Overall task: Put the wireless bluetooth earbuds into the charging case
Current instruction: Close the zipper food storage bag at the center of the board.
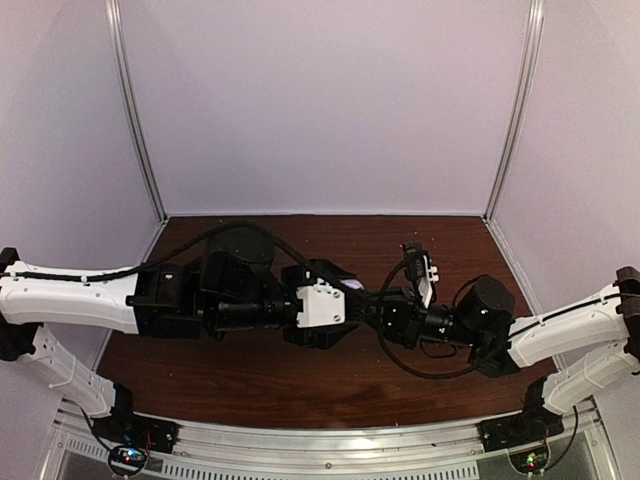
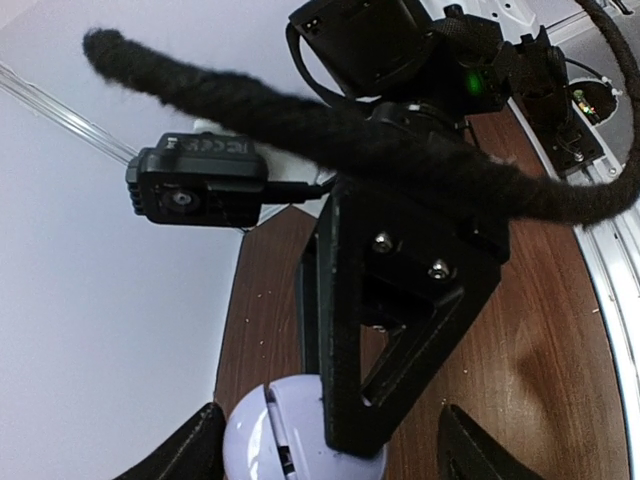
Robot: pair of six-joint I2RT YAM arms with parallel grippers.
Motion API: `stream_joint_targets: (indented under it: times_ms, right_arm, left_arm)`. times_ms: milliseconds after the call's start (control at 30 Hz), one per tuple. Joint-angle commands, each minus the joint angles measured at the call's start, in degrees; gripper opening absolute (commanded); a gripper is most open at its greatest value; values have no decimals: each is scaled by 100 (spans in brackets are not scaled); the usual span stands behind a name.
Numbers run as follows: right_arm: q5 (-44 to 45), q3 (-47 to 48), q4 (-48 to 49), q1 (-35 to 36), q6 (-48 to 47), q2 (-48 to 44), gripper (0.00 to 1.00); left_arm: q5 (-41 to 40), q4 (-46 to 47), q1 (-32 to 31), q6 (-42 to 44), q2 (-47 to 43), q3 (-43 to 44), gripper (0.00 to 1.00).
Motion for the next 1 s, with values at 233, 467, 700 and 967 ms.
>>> stream_joint_targets:
  times_ms: [233,467,700,967]
  right_arm:
    - [569,232,861,-52,527,70,0]
    - [608,248,898,1,564,78,0]
    - [634,236,895,35,538,75,1]
    - [615,235,891,45,519,64,12]
  left_arm:
    - [-195,-306,-134,295,174,-151,60]
    - [-303,-299,-134,405,236,-173,66]
    - [-376,-290,-135,382,237,-152,54]
    - [-292,-276,-136,406,175,-166,35]
